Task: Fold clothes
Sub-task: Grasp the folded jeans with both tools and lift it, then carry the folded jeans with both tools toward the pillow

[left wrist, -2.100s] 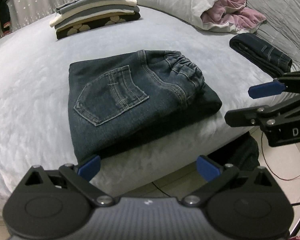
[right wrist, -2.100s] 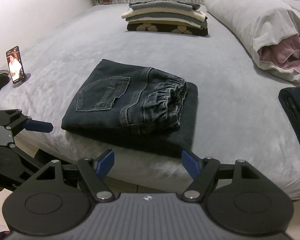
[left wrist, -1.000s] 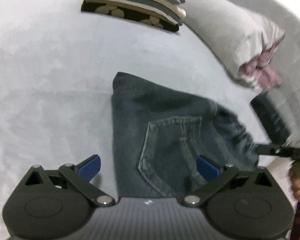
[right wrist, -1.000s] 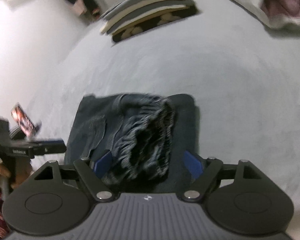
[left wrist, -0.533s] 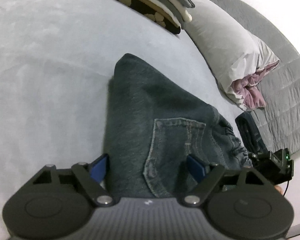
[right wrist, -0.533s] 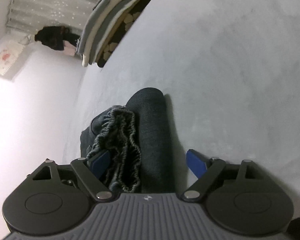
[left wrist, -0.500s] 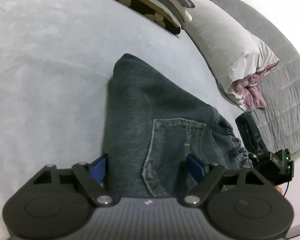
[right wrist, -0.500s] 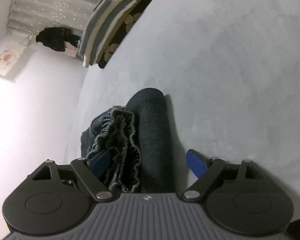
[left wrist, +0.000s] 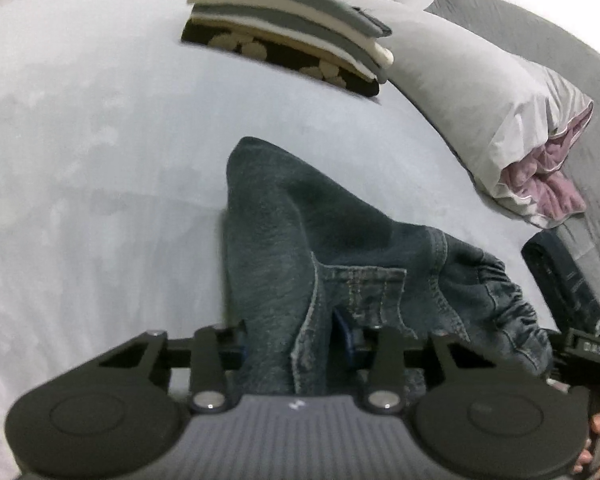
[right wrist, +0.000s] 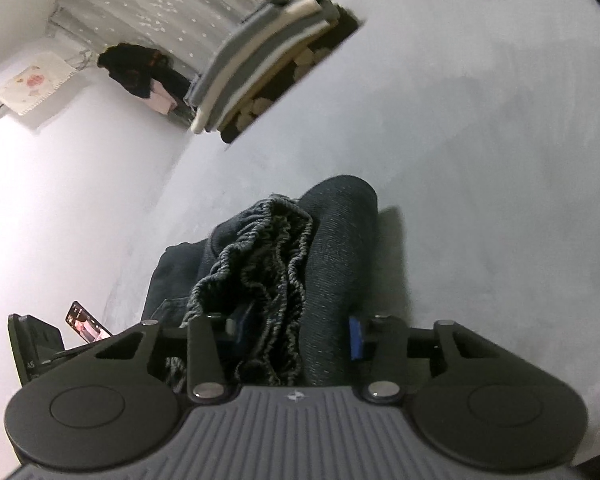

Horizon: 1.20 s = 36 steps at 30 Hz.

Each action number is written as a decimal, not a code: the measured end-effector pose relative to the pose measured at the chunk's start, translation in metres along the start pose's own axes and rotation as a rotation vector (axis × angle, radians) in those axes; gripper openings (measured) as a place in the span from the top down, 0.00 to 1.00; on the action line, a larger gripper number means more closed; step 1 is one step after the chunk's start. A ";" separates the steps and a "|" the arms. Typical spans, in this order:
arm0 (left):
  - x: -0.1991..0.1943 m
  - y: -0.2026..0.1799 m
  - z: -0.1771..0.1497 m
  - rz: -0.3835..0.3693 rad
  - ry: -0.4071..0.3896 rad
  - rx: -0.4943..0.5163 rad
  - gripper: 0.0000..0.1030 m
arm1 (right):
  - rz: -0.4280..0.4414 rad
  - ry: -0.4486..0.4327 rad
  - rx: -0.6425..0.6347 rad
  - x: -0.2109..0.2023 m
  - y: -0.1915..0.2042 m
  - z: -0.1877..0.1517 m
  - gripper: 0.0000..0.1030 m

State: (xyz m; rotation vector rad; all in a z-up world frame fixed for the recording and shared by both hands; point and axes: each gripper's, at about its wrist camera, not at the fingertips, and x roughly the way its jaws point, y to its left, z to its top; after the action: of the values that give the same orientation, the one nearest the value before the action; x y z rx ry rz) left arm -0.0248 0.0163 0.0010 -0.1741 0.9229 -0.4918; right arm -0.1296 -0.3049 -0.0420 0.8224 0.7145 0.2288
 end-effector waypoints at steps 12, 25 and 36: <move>0.031 -0.093 0.035 -0.049 -0.011 0.126 0.69 | -0.079 -0.211 -0.049 -0.062 -0.007 0.011 0.58; 0.112 -0.258 0.071 -0.223 0.054 0.340 0.69 | -0.254 -0.481 0.028 -0.161 -0.069 0.049 0.58; 0.187 -0.393 0.104 -0.414 0.087 0.544 0.68 | -0.431 -0.727 0.087 -0.238 -0.117 0.073 0.58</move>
State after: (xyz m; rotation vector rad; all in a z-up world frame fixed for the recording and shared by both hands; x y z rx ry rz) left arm 0.0216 -0.4240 0.0656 0.1579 0.8064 -1.1214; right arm -0.2683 -0.5336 0.0228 0.7430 0.1979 -0.4769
